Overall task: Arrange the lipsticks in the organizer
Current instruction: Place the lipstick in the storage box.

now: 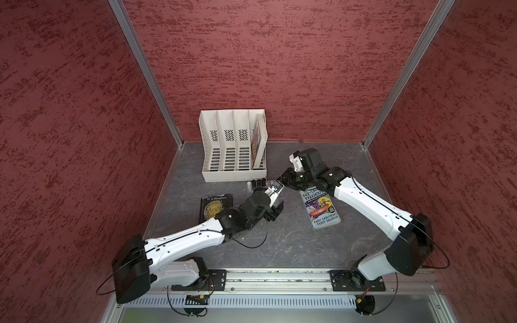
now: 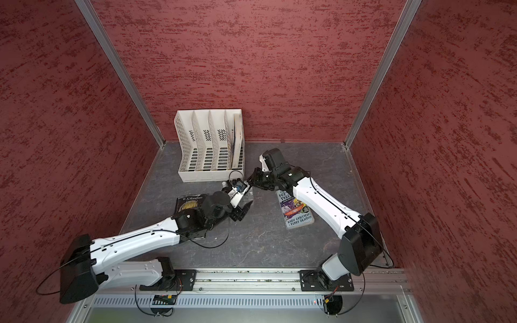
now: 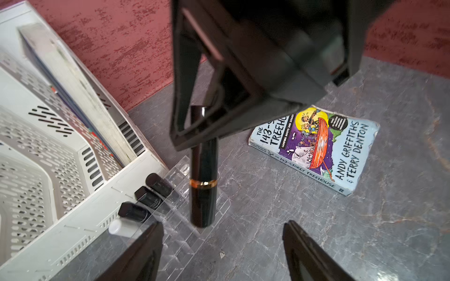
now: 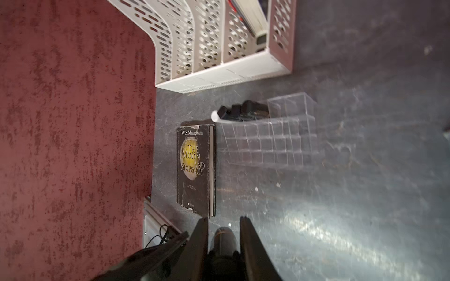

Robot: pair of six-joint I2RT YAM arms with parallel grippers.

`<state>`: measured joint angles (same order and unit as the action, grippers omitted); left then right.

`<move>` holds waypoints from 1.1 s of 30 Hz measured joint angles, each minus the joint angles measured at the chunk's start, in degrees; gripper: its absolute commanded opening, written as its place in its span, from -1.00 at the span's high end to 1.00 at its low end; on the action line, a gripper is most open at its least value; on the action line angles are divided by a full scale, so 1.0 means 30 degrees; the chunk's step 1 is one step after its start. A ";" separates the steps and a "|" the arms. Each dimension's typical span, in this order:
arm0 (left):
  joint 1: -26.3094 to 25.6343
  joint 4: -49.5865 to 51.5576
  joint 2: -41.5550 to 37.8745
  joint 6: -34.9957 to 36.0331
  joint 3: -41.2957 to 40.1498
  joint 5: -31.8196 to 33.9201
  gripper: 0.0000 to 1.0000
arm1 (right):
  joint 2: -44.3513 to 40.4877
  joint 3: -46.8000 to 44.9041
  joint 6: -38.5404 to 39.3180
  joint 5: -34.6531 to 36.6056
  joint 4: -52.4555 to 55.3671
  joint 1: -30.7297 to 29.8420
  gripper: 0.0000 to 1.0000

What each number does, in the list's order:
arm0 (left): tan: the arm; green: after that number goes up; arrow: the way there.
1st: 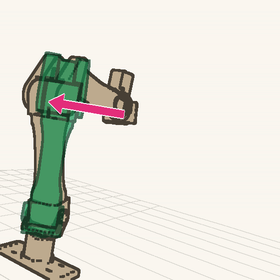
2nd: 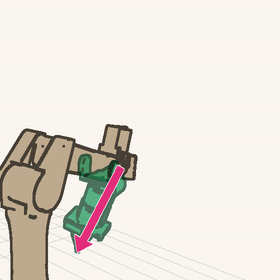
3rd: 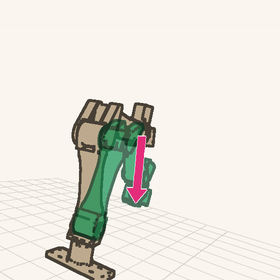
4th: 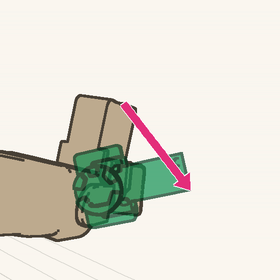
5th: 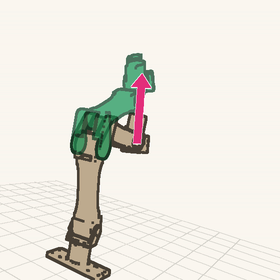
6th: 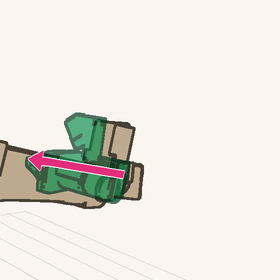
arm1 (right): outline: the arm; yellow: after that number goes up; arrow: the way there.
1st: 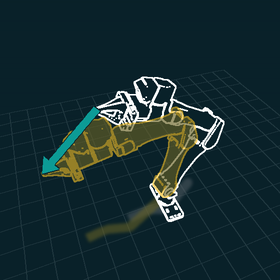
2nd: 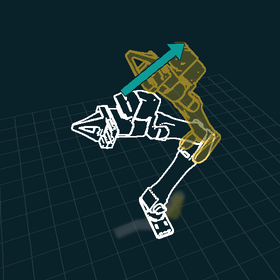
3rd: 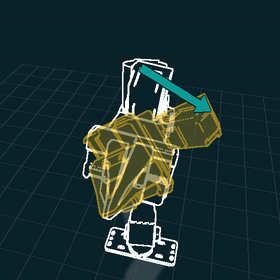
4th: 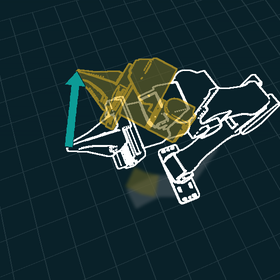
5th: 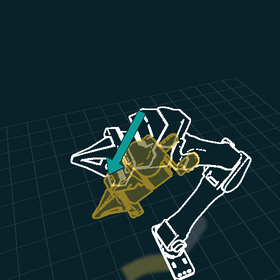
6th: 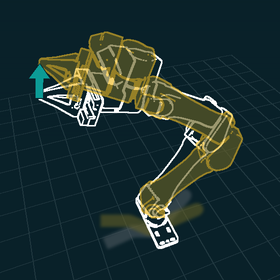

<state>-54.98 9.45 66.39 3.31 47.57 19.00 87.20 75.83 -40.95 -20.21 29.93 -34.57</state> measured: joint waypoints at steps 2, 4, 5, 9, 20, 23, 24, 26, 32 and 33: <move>0.2120 0.1195 -0.1304 -0.1311 0.0117 -0.0918 -0.65 | 0.0036 -0.0619 0.2222 -0.0080 -0.1464 0.0000 0.80; 0.4896 0.2018 -0.2237 -0.2900 0.0124 -0.2259 -0.63 | 0.0255 -0.0969 0.4408 -0.0007 -0.2433 0.0000 0.83; 0.6339 0.2280 -0.2601 -0.3738 0.0080 -0.3009 -0.62 | 0.0452 -0.1071 0.5421 0.0044 -0.2885 0.0000 0.84; 1.1249 0.2178 -0.3687 -0.7118 -0.0882 -0.6455 -0.58 | 0.1916 -0.1129 0.9741 0.0386 -0.4430 -0.0124 0.85; 1.3187 0.1880 -0.3475 -1.0622 -0.2718 -1.0979 -0.54 | 0.5639 -0.0925 1.7515 0.0707 -0.6812 -0.0357 0.85; 1.3187 0.1741 -0.3475 -1.0724 -0.2725 -1.1242 -0.54 | 0.6193 -0.0627 1.8360 0.0852 -0.7198 -0.0357 0.85; 1.3187 0.1632 -0.3483 -1.0746 -0.2754 -1.1300 -0.54 | 0.6339 -0.0488 1.8564 0.0918 -0.7278 -0.0357 0.85; 1.3187 0.1494 -0.3490 -1.0805 -0.2790 -1.1387 -0.54 | 0.6462 -0.0379 1.8855 0.0991 -0.7519 -0.0357 0.85; 1.3194 0.1209 -0.3490 -1.0826 -0.2805 -1.1519 -0.53 | 0.6470 -0.0080 1.9329 0.1188 -0.7810 -0.0357 0.86; 1.3194 0.1173 -0.3490 -1.0834 -0.2805 -1.1526 -0.53 | 0.6470 -0.0036 1.9380 0.1202 -0.7861 -0.0357 0.86</move>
<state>-15.40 12.97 55.92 -29.19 39.16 -15.57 106.61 75.72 17.19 -16.60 6.35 -35.64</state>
